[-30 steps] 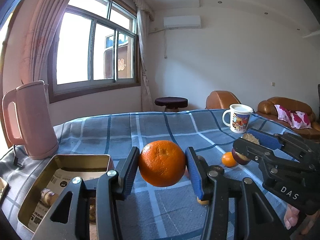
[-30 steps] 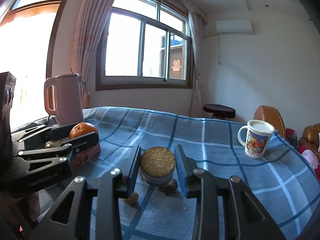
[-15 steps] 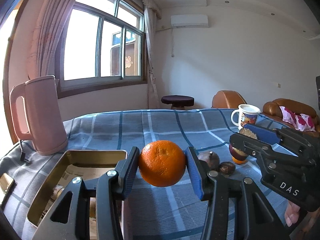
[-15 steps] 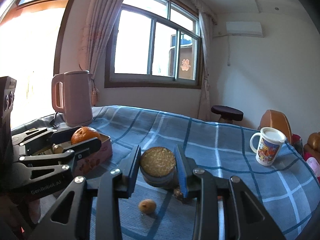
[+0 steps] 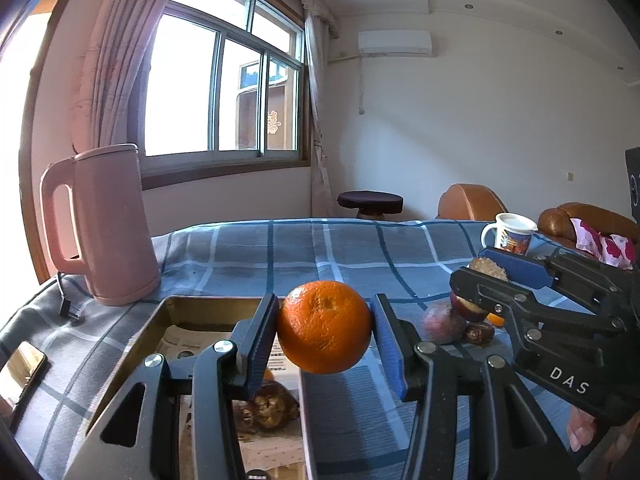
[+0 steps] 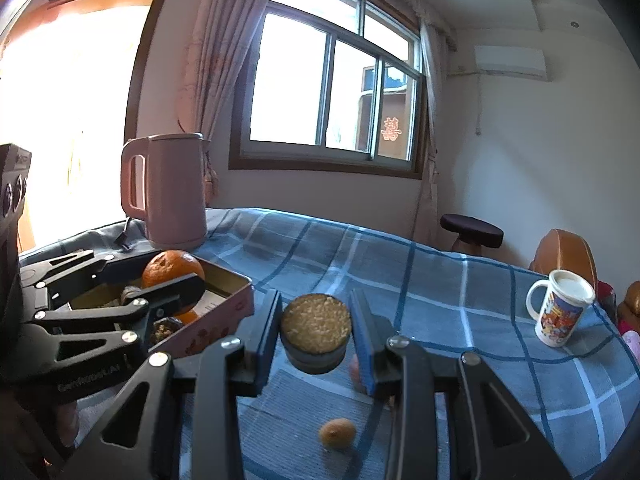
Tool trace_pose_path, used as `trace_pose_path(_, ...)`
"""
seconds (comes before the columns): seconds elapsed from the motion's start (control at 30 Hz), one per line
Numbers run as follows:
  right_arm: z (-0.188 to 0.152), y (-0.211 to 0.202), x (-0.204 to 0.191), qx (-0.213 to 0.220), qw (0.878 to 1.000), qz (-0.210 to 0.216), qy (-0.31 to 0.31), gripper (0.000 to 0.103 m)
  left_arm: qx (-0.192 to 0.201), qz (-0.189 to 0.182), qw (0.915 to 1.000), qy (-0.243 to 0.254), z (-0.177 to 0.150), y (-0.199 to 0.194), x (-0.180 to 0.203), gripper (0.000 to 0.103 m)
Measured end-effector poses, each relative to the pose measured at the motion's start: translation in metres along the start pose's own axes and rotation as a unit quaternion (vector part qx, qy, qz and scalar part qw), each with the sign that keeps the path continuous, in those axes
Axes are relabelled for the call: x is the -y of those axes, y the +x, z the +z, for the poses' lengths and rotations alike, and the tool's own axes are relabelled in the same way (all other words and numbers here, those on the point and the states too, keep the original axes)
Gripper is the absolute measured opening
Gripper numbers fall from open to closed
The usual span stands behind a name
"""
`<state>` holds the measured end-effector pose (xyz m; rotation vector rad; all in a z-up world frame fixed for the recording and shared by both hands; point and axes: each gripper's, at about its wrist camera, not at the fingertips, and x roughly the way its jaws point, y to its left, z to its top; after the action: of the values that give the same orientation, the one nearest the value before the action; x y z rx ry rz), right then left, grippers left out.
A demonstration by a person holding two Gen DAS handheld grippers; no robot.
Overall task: Organize fruits
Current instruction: 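Carry the orange over the tin box while the right gripper carries the jar there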
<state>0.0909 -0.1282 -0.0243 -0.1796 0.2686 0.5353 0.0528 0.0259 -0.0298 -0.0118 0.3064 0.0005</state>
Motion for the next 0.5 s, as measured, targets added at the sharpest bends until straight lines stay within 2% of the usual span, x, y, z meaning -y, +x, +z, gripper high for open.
trace_pose_path(0.5, 0.017, 0.017, -0.025, -0.004, 0.999, 0.025, -0.020, 0.037, 0.000, 0.029, 0.9996, -0.006, 0.002, -0.010, -0.026, 0.049)
